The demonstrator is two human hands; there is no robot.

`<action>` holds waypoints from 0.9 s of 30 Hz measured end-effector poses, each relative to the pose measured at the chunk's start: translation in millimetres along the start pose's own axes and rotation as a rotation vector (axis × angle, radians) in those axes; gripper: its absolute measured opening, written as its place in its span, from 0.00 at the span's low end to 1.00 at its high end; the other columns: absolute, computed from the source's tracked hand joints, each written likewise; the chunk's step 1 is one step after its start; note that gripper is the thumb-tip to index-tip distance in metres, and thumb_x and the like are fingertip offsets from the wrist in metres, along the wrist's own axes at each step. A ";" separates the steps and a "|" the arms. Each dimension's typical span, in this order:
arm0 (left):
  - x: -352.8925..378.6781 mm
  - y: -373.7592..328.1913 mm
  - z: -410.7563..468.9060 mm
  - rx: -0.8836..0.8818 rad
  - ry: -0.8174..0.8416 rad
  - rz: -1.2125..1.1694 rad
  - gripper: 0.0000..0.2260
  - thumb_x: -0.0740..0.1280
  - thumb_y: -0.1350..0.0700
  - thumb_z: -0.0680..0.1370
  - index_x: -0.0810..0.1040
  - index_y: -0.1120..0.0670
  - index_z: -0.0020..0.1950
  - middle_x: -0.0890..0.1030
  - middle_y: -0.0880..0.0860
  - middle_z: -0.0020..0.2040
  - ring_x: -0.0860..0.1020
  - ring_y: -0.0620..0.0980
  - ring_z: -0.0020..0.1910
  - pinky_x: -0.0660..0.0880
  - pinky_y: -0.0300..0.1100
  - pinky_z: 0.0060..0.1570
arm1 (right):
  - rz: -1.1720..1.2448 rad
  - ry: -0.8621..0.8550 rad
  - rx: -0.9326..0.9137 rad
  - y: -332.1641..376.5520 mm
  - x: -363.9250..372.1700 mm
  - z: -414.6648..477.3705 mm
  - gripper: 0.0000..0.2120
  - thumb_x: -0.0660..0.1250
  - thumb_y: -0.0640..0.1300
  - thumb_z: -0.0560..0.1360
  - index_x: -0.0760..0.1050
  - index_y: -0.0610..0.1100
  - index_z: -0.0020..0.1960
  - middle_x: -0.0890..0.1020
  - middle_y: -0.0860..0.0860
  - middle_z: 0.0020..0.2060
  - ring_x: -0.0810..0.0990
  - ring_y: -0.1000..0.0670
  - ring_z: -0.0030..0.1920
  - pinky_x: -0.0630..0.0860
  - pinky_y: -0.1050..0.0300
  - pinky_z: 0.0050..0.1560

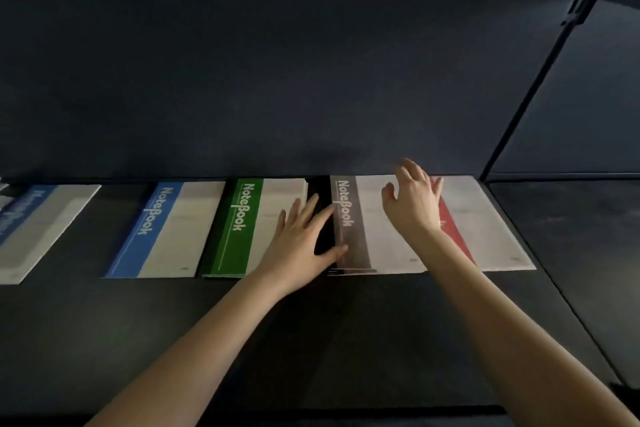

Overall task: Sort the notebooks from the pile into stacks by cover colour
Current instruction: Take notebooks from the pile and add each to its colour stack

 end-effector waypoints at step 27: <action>-178.3 361.9 -271.0 -0.779 -0.416 -0.193 0.21 0.64 0.55 0.80 0.66 0.50 0.72 0.63 0.54 0.75 0.63 0.54 0.73 0.64 0.51 0.70 | 0.396 0.604 -0.696 465.6 208.9 -100.2 0.24 0.61 0.41 0.78 0.62 0.48 0.73 0.56 0.48 0.76 0.71 0.39 0.65 0.68 0.52 0.66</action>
Point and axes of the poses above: each hand's wrist, its own z-axis towards the middle knuckle, its own x-axis out of the palm, y = z × x, the point moved 6 cm from there along z, towards the middle knuckle
